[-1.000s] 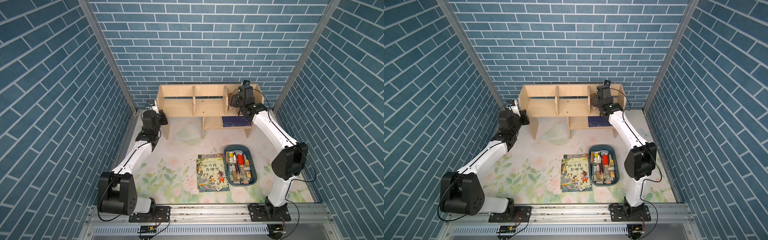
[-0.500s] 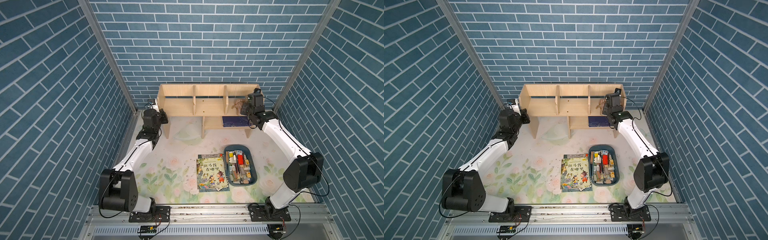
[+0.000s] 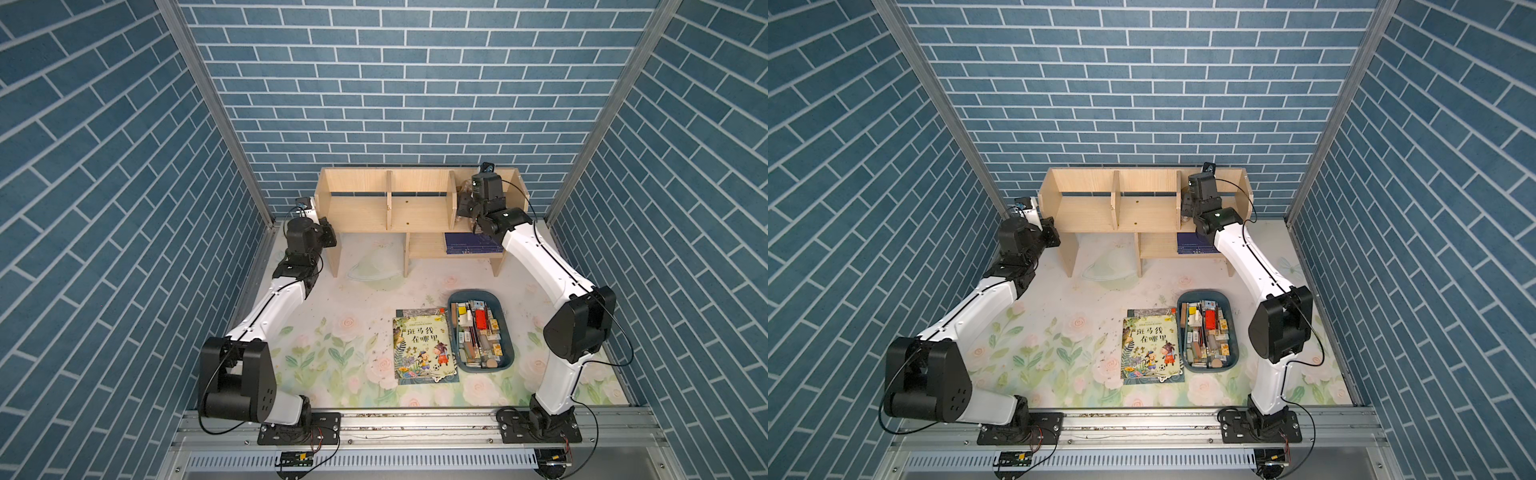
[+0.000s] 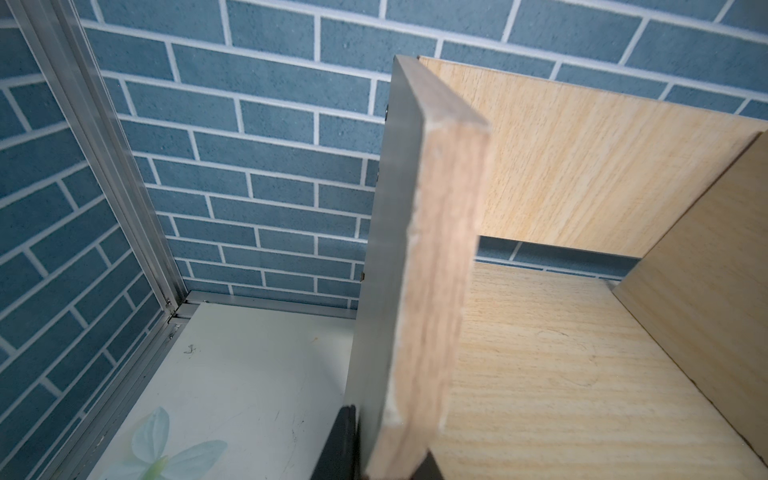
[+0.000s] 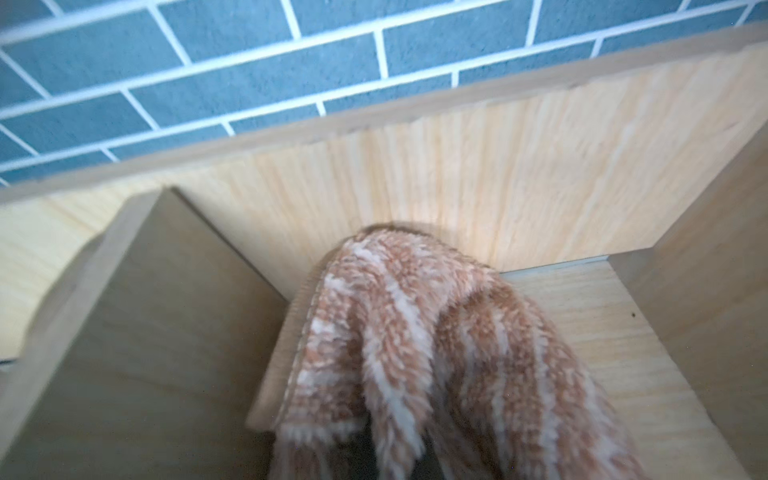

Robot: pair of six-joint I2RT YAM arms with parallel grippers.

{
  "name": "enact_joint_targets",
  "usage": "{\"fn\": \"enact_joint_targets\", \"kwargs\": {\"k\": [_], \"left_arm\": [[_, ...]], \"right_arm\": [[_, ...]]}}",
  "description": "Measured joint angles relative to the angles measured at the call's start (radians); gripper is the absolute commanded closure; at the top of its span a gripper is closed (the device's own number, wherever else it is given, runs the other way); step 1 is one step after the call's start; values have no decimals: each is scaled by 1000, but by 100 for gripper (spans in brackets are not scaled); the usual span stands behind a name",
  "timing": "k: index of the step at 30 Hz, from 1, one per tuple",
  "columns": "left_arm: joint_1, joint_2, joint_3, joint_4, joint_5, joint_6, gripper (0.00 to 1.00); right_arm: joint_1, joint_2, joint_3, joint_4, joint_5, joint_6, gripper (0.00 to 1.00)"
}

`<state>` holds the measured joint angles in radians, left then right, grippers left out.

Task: Wipe the bookshelf clean with a cloth
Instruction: Wipe the dust from the shelf.

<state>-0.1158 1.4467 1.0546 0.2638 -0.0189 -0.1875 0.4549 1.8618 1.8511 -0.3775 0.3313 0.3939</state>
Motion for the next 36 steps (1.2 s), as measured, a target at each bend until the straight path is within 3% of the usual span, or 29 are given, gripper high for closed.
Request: {"fn": "enact_joint_targets", "kwargs": {"k": [7,15,18,22,28,31,36], "left_arm": [[0,0,1,0,8,-2,100],[0,0,1,-2,8,-6,100],[0,0,1,-2,8,-6,100],[0,0,2,-2,9,-7,100],[0,0,2,-2,11,-7,100],[0,0,2,-2,12,-7,100],[0,0,2,-2,13,-8,100]], "right_arm": [[-7,-160,-272,47,46,8,100],[-38,-260,-313,1,98,21,100],[15,-282,-312,2,109,21,100],[167,-304,-302,9,130,20,100],[352,-282,-222,49,129,17,100],[365,-200,-109,61,130,16,100],[344,70,197,27,176,7,100]]}}
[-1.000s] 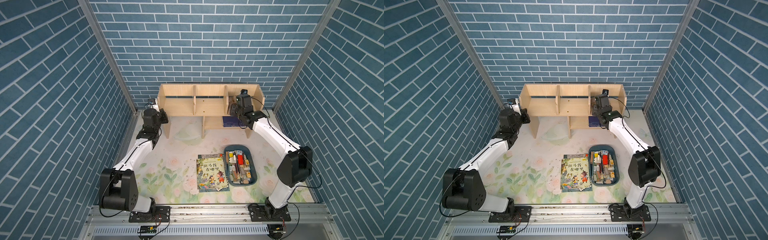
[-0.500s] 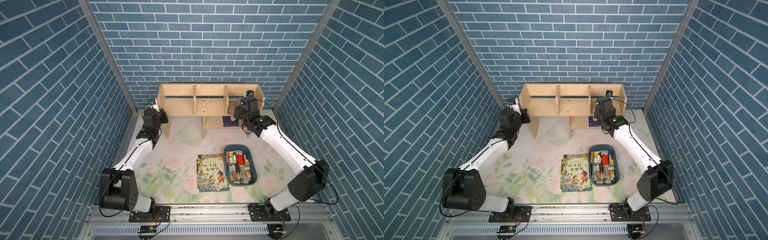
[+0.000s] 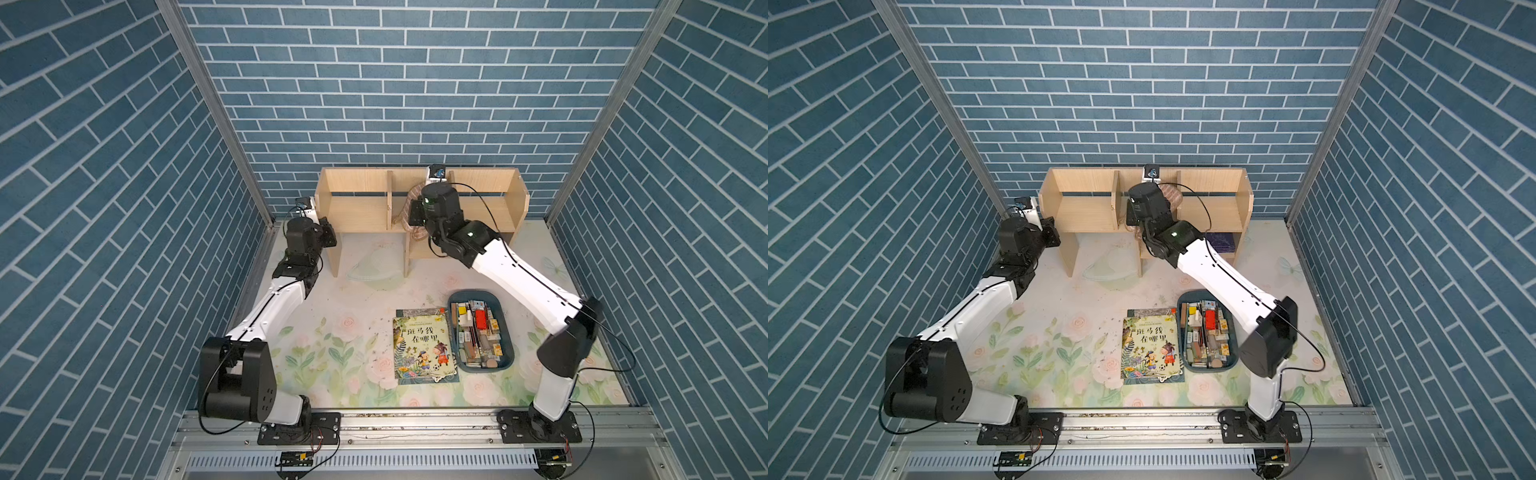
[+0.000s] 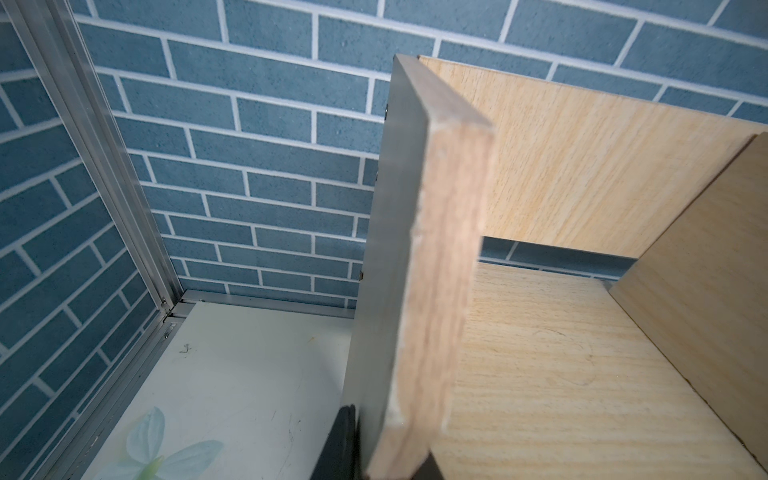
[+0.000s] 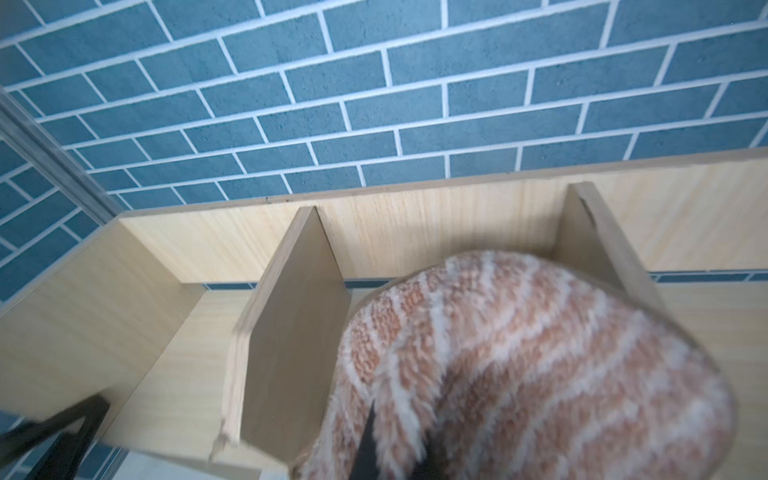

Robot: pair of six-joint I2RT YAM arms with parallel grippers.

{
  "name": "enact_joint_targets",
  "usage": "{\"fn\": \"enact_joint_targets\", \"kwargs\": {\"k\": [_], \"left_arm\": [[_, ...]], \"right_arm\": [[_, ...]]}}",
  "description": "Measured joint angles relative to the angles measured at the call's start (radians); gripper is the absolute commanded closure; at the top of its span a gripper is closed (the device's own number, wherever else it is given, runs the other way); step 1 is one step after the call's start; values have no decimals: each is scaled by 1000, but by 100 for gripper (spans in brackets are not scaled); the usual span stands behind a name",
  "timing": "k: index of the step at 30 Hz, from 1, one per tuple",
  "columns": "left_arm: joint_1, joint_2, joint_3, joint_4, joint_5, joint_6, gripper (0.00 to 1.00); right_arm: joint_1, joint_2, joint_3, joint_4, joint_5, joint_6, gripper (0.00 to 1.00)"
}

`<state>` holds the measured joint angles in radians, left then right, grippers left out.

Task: Wipe the bookshelf clean with a cloth
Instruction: Wipe the dust from the shelf.

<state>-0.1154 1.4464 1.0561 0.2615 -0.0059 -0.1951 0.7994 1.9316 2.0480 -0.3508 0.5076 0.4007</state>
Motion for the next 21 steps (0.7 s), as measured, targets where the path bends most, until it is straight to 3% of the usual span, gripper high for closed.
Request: {"fn": "enact_joint_targets", "kwargs": {"k": [4,10,16,21], "left_arm": [[0,-1,0,-1,2,-1,100],[0,-1,0,-1,2,-3,100],[0,-1,0,-1,3,-4,100],[-1,-1,0,0,13,-5,100]], "right_arm": [[-42,142,119,-44,-16,2,100],[-66,214,142,-80,-91,-2,100],[-54,124,-16,-61,-37,-5,100],[-109,40,-82,-98,-35,10,100]]}}
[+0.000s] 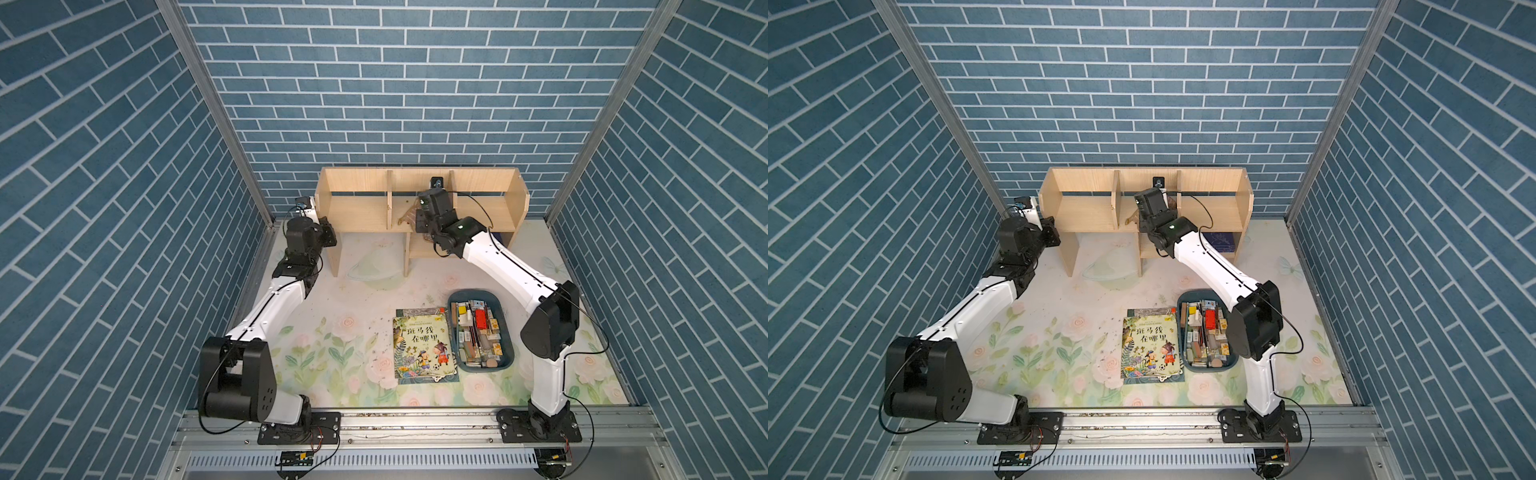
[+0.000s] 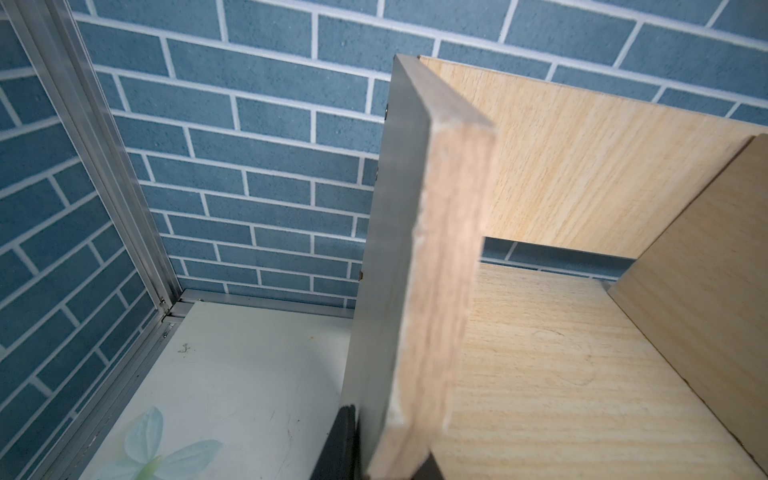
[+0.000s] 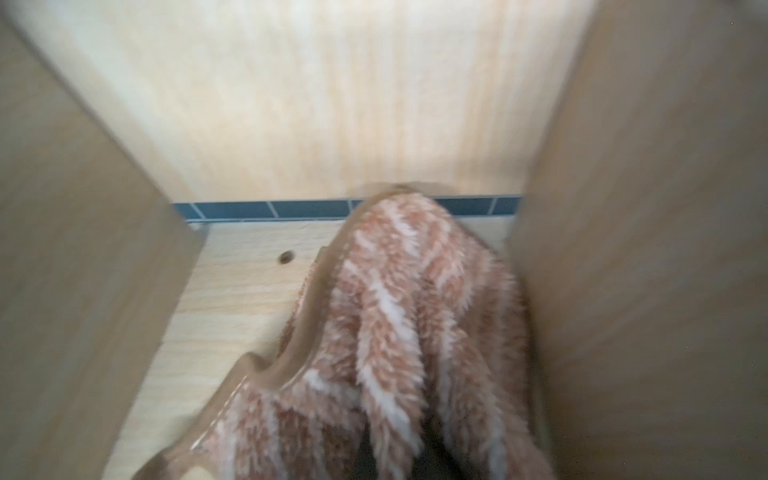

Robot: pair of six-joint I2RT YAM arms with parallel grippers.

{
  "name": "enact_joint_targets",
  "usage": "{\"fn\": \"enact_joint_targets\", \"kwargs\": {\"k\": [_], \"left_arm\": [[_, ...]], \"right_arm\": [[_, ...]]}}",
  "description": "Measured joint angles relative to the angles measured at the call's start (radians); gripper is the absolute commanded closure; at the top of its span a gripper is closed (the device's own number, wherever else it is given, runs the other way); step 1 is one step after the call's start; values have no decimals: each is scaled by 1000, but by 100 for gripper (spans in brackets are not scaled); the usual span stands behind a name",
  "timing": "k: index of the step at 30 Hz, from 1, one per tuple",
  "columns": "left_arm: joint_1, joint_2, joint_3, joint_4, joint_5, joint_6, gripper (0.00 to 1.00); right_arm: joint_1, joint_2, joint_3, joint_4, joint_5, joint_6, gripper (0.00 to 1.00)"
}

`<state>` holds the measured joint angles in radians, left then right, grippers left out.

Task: Wipe the bookshelf clean with a cloth
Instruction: Wipe the dust from the shelf.

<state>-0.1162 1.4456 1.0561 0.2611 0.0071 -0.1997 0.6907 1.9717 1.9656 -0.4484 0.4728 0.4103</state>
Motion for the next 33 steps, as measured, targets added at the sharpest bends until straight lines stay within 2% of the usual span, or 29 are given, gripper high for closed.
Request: {"fn": "enact_joint_targets", "kwargs": {"k": [4,10,13,16,23,29,33], "left_arm": [[-14,-1,0,-1,18,2,100],[-15,-5,0,-6,19,4,100],[-15,-5,0,-5,19,5,100],[-15,-5,0,-6,19,6,100],[-15,-4,0,-5,20,6,100],[-15,-4,0,-5,20,6,100],[-18,-4,0,-6,24,6,98]], "right_arm": [[-28,9,18,7,-37,-8,100],[-25,137,249,17,-129,-24,100],[-4,156,277,23,-149,-31,100],[24,150,238,42,-164,-34,100],[49,5,-65,142,-130,-45,100],[4,-32,-60,56,-16,-43,100],[-26,-7,-7,26,-24,-40,100]]}}
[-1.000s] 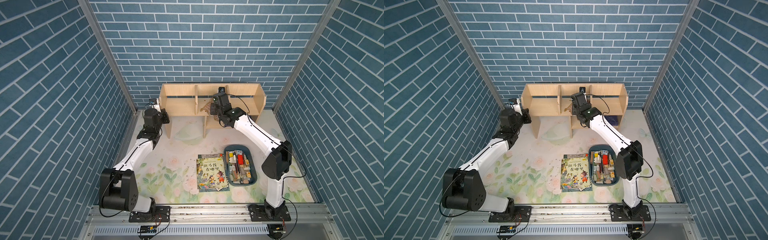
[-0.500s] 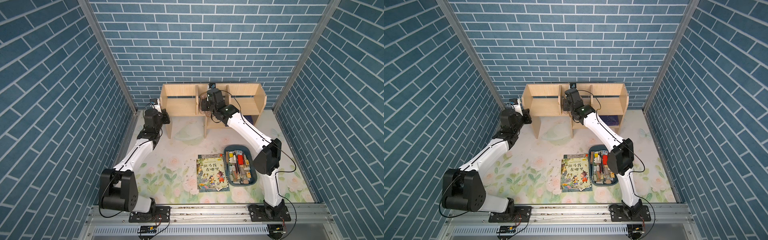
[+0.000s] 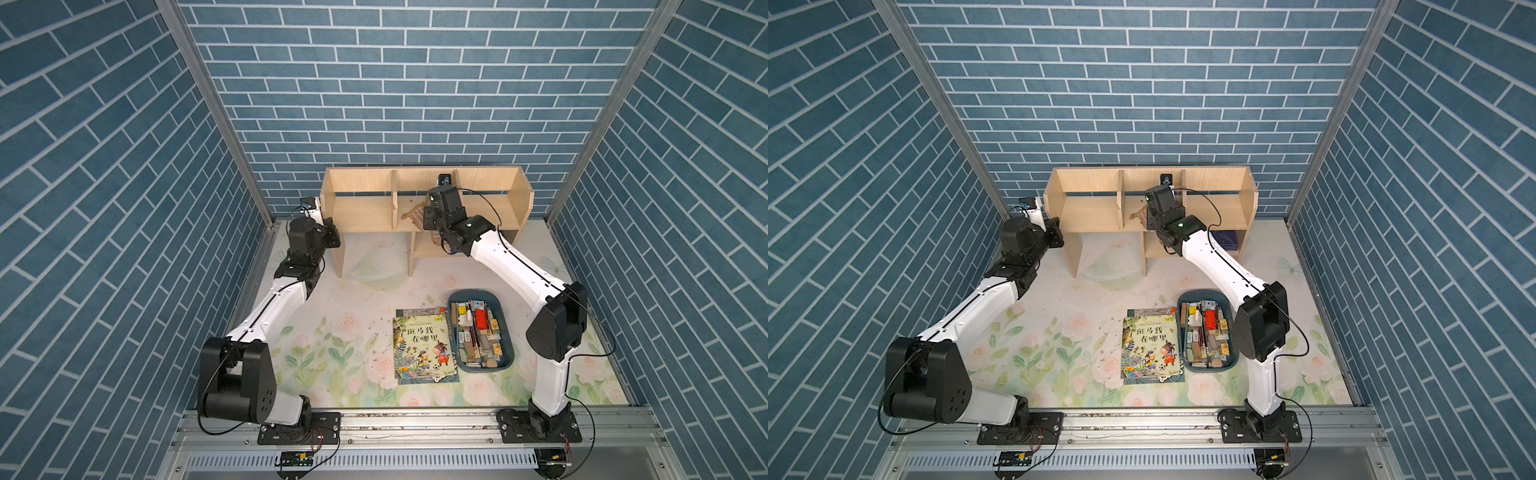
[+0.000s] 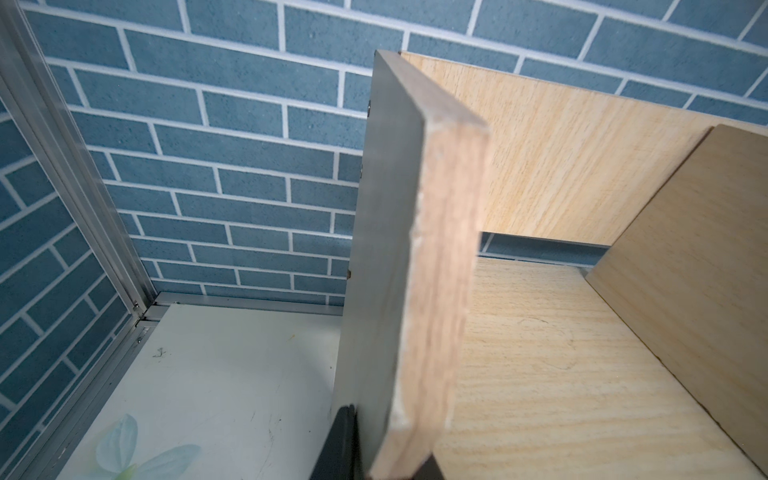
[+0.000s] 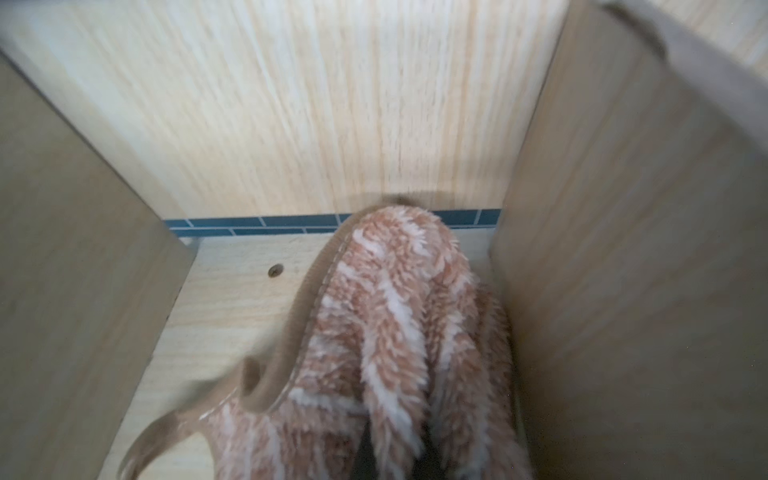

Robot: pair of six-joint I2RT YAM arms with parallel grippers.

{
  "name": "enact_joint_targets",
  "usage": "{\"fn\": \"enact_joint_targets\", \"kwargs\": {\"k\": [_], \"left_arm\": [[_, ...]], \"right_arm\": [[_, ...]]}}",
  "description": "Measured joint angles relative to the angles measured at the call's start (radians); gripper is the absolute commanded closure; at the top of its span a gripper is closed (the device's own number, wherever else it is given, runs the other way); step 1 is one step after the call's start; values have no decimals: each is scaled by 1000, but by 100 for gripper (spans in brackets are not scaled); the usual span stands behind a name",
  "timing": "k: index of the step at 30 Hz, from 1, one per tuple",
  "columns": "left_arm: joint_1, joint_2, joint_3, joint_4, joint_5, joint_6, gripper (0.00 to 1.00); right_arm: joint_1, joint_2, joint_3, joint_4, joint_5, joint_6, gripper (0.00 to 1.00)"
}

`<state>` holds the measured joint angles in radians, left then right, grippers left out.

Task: Wipe the bookshelf clean with a cloth
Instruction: Wipe the dust from the shelf.

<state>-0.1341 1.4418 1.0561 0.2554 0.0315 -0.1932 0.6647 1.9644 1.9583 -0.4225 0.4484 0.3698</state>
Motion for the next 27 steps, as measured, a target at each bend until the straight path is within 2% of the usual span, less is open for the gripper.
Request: {"fn": "enact_joint_targets", "kwargs": {"k": [2,3,6,10,12,14,18,23,25,27], "left_arm": [[0,0,0,-1,-2,0,85],[0,0,0,0,-2,0,75],[0,-2,0,-2,13,-39,60],[-13,-15,-3,-18,19,-77,33],[-18,-29,-4,-24,18,-85,27],[-18,-51,-4,-32,13,-93,17],[-15,-123,-4,-61,-6,-110,14],[-17,-309,-36,-103,-38,-188,20],[-30,-406,-76,-88,5,-204,20],[-81,-484,-111,-56,117,-192,17]], "right_arm": [[3,18,33,1,-23,0,100],[5,27,47,3,-32,0,100],[31,23,38,16,-34,-4,100],[101,-74,-121,62,-10,-12,100],[137,-151,-209,69,5,-13,100],[168,-238,-280,80,10,-17,100],[201,-444,-417,141,-21,-20,100],[205,-671,-608,271,-180,-14,100],[204,-719,-674,325,-266,-6,100],[205,-740,-724,369,-350,5,100]]}}
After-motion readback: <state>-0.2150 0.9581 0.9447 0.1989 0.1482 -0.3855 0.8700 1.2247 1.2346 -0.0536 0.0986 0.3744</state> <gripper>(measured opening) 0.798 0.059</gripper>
